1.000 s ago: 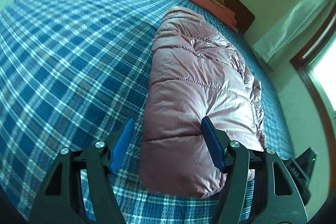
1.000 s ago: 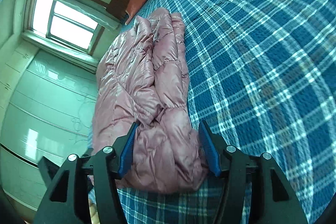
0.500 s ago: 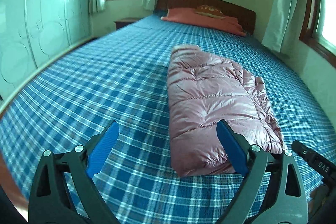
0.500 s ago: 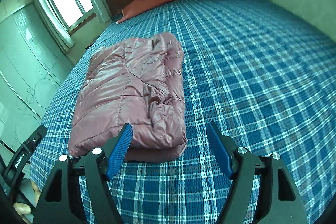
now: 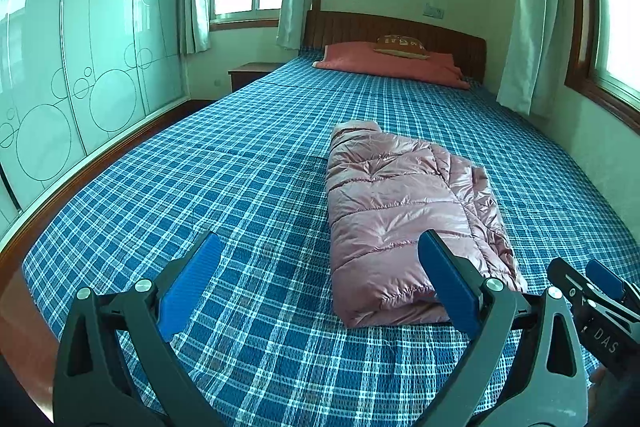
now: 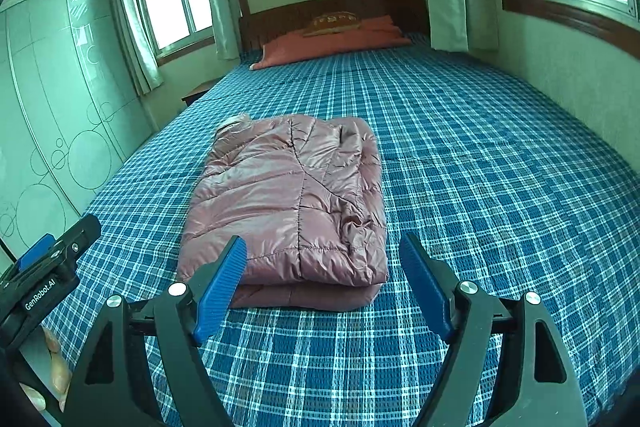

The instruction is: Fold large clothes

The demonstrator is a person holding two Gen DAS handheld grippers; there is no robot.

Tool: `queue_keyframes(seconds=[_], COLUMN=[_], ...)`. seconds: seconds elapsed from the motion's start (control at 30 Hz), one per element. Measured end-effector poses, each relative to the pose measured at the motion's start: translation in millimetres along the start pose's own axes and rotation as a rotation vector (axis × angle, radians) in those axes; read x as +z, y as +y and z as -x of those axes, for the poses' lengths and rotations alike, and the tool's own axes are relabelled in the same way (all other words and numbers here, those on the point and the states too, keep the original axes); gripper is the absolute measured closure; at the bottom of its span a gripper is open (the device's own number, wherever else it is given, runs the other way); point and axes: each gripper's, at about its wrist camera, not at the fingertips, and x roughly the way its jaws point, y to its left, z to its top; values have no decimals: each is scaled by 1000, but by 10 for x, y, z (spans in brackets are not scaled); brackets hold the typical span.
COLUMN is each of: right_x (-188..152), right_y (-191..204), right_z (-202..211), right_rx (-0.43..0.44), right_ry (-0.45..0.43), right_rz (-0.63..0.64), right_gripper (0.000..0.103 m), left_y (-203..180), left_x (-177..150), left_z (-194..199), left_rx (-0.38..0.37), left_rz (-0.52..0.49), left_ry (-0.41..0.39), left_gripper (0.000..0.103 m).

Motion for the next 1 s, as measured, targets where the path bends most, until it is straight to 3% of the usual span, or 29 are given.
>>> queue_keyframes(seconds=[1.0], right_x=[-65], right_y=[101], right_z=[91], right_rx=[8], right_ry=[-25], right_rz=[8], right_gripper=[25], left_y=[-108], left_x=[-110], left_z=[97], left_rx=[-33], left_rz=[-18], left_ry=[29], left_gripper=[4])
